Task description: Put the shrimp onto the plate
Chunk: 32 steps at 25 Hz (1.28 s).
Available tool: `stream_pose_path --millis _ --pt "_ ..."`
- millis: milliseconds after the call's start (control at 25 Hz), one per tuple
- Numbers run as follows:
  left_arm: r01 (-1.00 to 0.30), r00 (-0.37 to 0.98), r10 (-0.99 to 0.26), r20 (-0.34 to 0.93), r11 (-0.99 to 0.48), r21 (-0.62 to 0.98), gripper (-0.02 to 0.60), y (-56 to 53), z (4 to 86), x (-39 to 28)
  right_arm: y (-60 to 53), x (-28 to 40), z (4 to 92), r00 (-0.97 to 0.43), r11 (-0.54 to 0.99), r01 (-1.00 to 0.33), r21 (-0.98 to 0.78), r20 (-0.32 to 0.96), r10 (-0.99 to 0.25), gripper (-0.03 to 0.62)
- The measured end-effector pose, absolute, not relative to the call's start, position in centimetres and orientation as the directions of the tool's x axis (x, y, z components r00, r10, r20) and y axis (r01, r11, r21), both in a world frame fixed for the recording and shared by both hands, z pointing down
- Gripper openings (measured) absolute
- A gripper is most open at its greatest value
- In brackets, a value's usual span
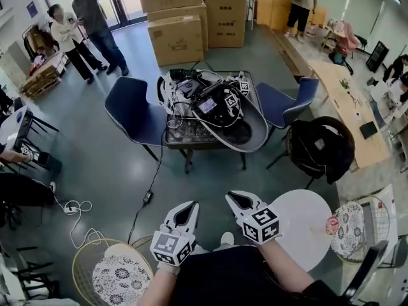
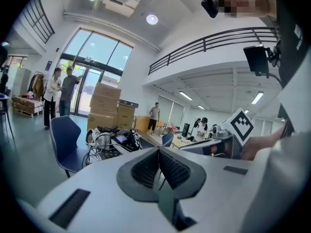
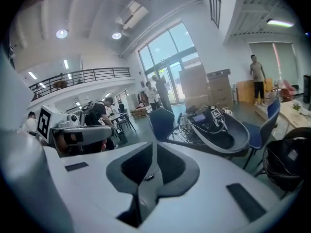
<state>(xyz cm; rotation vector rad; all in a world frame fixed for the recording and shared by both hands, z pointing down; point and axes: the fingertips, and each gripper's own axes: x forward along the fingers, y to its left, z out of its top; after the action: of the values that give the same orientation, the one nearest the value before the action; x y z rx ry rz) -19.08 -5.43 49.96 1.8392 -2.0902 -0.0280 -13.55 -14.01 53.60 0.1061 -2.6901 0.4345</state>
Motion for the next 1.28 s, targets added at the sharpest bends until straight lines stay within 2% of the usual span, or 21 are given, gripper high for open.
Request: stream_pose_path --millis 360,720,1040,1280 --pt "-0.935 -0.217 -0.96 0.177 0.256 0.245 0.006 -0.4 46.3 -23.4 -8.3 -20.2 48.2 -0.948 0.957 0.105 -0.272 0.263 0.179 0.038" --pt "-0.899 -0.345 -0.931 0.121 0.364 0.242 0.006 5.0 43.6 -26.7 -2.1 -24.6 44.6 -0.919 0.917 0.311 -0.249 0.168 0.357 0.035" --pt "-0.859 -0.448 -0.889 0.092 0.457 0.231 0.006 9.9 42.3 -28.0 3.1 -26.3 43.1 -0.873 0.871 0.438 -0.222 0.128 0.471 0.035" --pt "-0.834 -0.496 -0.864 0.089 0.502 0.229 0.006 12.6 41.9 -28.0 5.5 -26.6 42.3 -0.856 0.849 0.478 -0.225 0.098 0.508 0.035"
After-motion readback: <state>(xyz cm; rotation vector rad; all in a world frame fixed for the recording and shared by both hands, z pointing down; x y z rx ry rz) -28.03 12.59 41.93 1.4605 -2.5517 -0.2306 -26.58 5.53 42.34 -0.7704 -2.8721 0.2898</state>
